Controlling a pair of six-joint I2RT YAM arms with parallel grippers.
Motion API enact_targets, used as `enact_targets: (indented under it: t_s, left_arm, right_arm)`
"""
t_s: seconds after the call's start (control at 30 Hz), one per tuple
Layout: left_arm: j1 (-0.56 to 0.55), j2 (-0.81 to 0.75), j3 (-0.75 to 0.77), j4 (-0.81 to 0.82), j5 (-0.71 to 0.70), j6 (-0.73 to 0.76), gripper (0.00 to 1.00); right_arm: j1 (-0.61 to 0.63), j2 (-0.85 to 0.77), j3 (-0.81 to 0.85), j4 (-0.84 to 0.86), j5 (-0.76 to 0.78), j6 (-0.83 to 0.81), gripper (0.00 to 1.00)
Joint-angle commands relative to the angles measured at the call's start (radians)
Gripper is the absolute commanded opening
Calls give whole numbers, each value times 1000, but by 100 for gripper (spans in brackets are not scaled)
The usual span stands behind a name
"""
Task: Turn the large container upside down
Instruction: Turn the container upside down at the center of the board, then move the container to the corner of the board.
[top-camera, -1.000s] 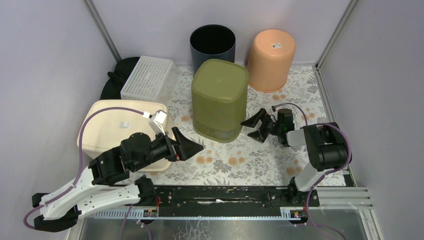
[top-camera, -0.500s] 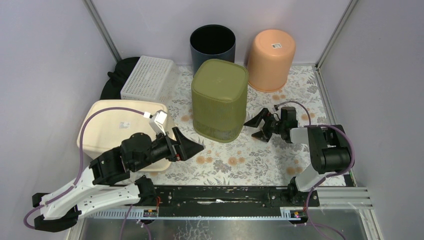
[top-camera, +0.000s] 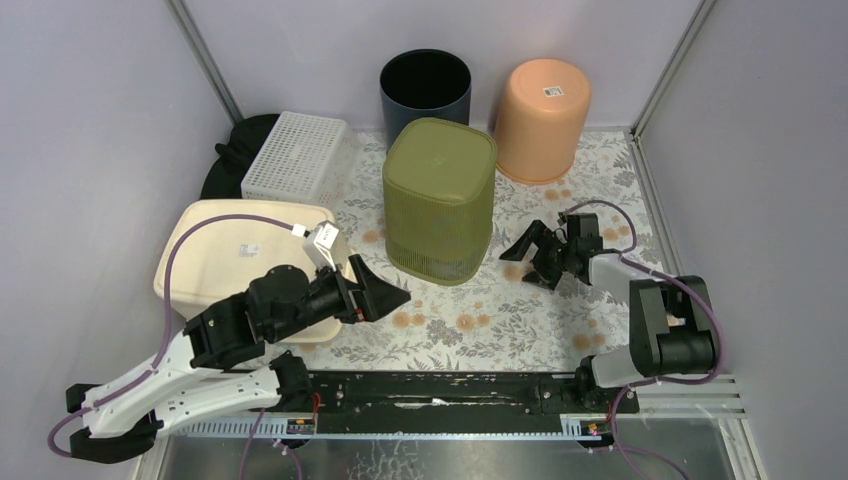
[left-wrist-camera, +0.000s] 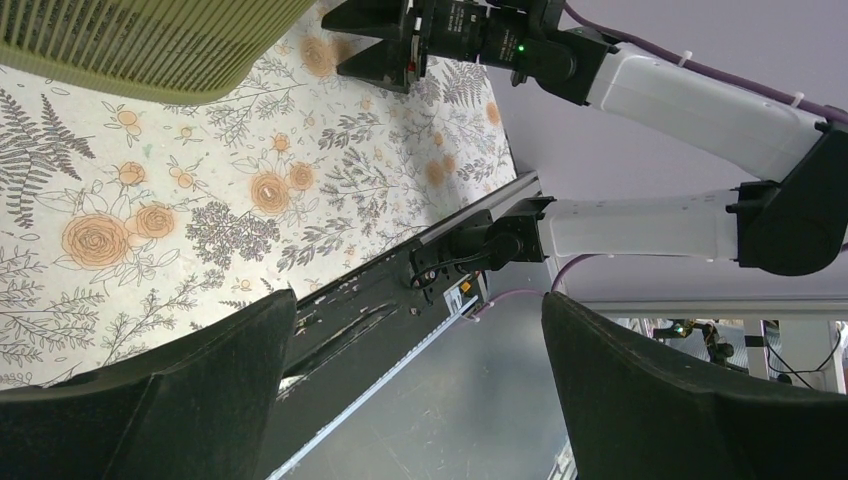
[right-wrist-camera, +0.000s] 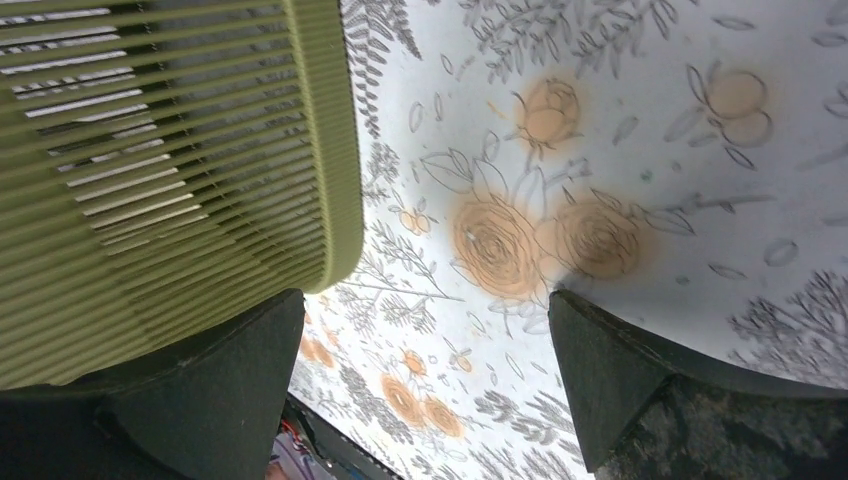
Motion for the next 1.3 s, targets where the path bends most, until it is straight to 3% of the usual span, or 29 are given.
enact_targets:
  t_s: [0.0,0.47,1.27]
  left_arm:
    - [-3,9,-7,71,12,-7,100]
    - [-2,24,-18,98,28,-7,100]
    - [-2,48,6,87,35,1,100]
  right_arm:
    - [-10,-87,21,-179,66,-80,100]
    - [-9,-305,153,-322,-69,-100,99]
    - [-9,-332,121,-296,-101,-79,100]
